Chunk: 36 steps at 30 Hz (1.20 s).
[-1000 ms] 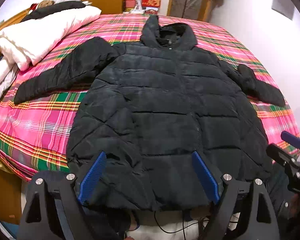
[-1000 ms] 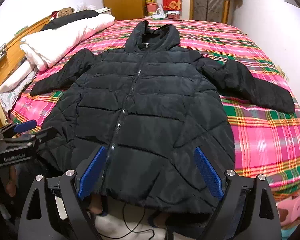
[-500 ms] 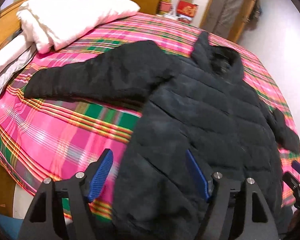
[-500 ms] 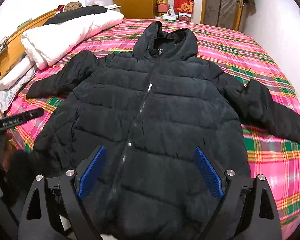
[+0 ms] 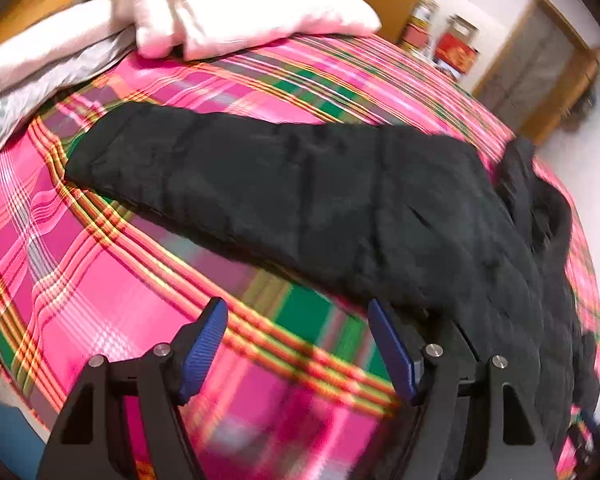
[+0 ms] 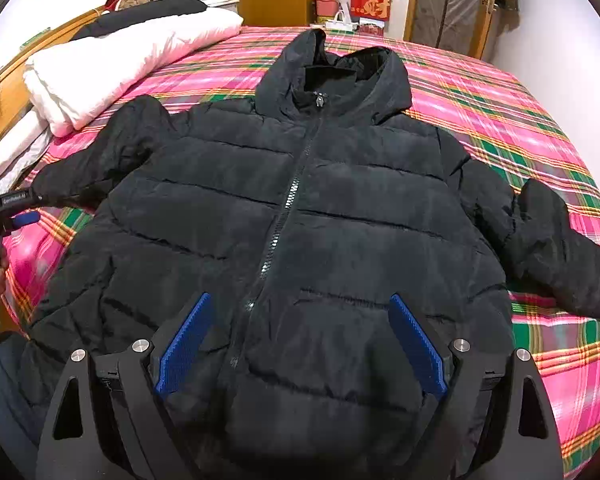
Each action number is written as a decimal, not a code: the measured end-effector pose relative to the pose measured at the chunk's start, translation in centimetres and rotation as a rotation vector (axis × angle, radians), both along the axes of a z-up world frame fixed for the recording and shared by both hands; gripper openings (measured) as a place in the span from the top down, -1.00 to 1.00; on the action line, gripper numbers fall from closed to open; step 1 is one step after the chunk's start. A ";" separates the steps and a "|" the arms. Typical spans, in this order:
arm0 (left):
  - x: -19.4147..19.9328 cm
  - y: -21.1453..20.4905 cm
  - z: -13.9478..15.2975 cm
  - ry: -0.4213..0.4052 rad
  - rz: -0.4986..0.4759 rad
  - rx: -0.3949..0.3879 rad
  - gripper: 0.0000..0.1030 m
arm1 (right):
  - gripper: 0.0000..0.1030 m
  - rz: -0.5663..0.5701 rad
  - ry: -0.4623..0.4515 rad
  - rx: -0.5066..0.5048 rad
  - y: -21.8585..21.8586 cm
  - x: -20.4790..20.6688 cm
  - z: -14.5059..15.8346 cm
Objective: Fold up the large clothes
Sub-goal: 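Grasp the sleeve nearest the left tool and fold it across the jacket body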
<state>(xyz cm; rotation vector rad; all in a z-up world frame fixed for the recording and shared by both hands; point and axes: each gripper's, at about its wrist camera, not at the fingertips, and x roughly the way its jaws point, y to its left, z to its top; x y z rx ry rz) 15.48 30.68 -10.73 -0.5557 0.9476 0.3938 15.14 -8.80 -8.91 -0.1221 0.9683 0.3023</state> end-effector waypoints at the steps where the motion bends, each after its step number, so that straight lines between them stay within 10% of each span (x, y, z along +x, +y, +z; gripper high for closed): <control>1: 0.1 0.7 -0.4 -0.004 0.017 -0.005 -0.45 | -0.74 -0.003 0.004 -0.002 0.0 0.4 -0.3; 14: 1.1 8.7 -4.4 -0.089 0.250 -0.090 -0.44 | -0.74 -0.023 0.028 -0.032 0.1 3.4 -2.3; 22: 3.4 9.0 -4.3 -0.061 0.211 0.045 0.28 | -0.74 -0.040 0.041 -0.028 -0.3 3.6 -2.9; 26: 3.4 9.2 -2.8 -0.070 0.201 0.042 0.67 | -0.74 -0.055 0.040 -0.025 -1.0 3.1 -2.6; 36: 3.7 5.9 7.0 -0.260 0.086 0.058 0.79 | -0.74 -0.102 0.023 0.026 -3.2 1.7 -1.4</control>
